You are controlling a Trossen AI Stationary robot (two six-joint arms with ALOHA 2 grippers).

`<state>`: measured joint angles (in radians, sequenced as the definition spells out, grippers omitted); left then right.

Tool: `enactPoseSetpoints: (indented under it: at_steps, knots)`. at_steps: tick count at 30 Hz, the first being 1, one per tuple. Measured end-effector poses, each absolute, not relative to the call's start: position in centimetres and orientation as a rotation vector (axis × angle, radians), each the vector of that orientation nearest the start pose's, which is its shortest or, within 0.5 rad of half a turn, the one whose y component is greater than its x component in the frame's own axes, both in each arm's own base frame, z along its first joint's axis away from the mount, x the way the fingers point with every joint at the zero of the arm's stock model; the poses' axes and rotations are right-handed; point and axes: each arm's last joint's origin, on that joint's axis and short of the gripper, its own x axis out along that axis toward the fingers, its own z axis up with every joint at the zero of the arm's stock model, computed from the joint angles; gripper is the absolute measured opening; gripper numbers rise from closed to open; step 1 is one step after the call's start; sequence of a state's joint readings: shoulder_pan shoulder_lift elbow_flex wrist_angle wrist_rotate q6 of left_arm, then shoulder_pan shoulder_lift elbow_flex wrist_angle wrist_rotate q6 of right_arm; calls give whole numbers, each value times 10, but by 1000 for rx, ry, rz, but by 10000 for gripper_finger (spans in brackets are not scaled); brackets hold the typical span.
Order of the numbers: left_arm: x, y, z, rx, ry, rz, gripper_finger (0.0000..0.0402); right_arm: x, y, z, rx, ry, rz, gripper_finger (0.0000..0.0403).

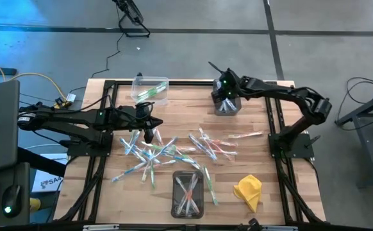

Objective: Pick & Place Toothbrushes
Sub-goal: Put the green toothbrush into the transparent bin

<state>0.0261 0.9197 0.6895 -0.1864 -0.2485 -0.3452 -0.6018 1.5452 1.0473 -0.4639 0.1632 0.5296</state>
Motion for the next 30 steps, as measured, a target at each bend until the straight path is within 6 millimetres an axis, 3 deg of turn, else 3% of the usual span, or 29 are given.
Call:
enactPoseSetpoints:
  at_steps: [13,30]
  knots:
    - [200,12,277,-292,364,339,12,251,-148,267,800,659,-528,100]
    - [200,12,277,-292,364,338,12,277,-81,271,902,739,-261,93]
